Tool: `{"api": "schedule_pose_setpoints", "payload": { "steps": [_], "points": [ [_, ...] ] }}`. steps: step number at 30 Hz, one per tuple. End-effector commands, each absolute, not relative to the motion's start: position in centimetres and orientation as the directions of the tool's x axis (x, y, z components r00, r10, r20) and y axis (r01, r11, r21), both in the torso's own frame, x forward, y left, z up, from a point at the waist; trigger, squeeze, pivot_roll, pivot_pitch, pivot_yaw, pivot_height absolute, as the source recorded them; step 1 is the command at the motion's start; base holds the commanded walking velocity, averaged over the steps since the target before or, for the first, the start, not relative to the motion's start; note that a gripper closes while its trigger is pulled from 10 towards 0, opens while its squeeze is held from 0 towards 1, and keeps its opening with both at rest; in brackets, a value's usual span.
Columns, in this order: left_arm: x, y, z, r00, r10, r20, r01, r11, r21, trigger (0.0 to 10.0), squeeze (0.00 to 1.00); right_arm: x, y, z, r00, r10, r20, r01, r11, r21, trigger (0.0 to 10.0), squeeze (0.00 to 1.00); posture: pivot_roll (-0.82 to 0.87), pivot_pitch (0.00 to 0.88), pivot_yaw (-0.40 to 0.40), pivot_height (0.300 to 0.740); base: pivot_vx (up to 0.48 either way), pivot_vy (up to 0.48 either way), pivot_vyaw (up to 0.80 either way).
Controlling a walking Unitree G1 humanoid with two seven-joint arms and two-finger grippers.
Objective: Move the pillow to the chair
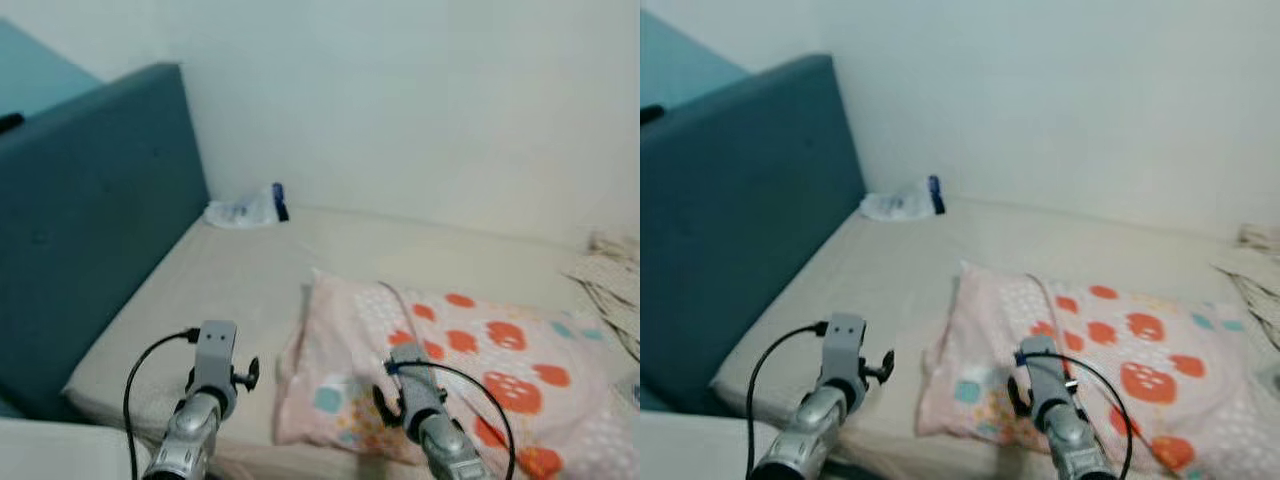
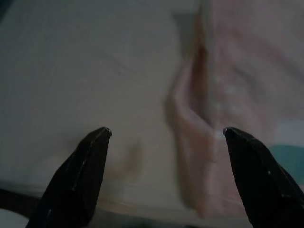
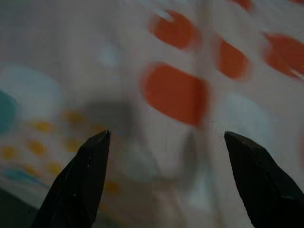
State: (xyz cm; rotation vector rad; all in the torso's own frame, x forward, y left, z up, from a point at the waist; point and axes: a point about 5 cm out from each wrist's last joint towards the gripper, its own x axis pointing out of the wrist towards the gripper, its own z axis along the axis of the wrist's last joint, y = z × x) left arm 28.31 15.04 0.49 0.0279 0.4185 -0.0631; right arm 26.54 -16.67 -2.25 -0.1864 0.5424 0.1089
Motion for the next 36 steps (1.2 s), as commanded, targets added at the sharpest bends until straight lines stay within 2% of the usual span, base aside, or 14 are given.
{"api": "schedule_pose_setpoints", "payload": {
  "steps": [1, 10, 15, 36],
  "points": [
    [28.1, 14.5, 0.2, 0.897, -0.091, -0.432, 0.108, 0.994, 0.015, 10.0, 0.0, 26.4, -16.9, -2.4, 0.845, 0.044, -0.532, -0.137, 0.981, -0.137, 10.0, 0.0, 0.07, 0.043, -0.006, 0.74, 0.0, 0.48, 0.0],
    [28.0, 14.5, 0.1, 0.898, -0.08, -0.434, 0.101, 0.995, 0.025, 10.0, 0.0, 26.4, -16.9, -2.4, 0.847, 0.04, -0.53, -0.129, 0.983, -0.132, 10.0, 0.0, 0.06, 0.045, -0.003, 0.74, 0.0, 0.471, 0.0],
    [28.1, 14.6, 0.1, 0.896, -0.07, -0.439, 0.107, 0.993, 0.059, 10.0, 0.0, 26.3, -17.0, -2.4, 0.847, 0.04, -0.531, -0.13, 0.982, -0.133, 10.0, 0.0, 0.06, 0.047, -0.002, 0.74, 0.0, 0.0, 0.0],
    [28.3, 14.7, 0.4, 0.908, -0.057, -0.415, 0.039, 0.998, -0.051, 10.0, 0.0, 27.2, -16.9, -1.4, 0.88, 0.048, -0.473, -0.112, 0.988, -0.109, 10.0, 0.0, 0.06, 0.033, -0.01, 0.74, 0.0, 0.0, 0.0]
  ]
}}
